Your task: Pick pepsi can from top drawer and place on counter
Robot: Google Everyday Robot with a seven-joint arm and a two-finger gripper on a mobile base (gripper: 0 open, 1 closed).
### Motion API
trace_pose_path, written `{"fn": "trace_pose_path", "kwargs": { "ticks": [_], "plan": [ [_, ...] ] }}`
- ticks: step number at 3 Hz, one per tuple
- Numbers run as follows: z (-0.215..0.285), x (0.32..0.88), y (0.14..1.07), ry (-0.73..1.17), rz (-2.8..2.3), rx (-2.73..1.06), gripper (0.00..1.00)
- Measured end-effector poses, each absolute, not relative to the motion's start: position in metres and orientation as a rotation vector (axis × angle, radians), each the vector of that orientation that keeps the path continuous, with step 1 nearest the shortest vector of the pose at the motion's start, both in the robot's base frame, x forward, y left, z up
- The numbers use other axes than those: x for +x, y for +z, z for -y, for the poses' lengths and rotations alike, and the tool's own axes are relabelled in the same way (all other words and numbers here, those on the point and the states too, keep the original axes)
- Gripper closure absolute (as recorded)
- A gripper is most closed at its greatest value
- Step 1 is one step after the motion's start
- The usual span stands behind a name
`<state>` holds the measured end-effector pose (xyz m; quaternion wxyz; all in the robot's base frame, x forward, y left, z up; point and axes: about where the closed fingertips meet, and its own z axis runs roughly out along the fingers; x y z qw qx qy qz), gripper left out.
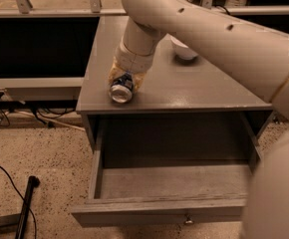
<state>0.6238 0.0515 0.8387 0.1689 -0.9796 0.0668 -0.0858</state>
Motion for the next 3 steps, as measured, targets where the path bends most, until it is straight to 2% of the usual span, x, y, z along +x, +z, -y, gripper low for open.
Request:
{"fn": "trace_pose_path", "kwargs": {
  "ticks": [1, 3],
  "plan": [
    [-0.035, 0.677, 0.842, -0.323, -0.365, -2.941, 0.47],
    [-0.029, 0.685, 0.85, -0.344, -0.394, -2.961, 0.01]
  ]
}}
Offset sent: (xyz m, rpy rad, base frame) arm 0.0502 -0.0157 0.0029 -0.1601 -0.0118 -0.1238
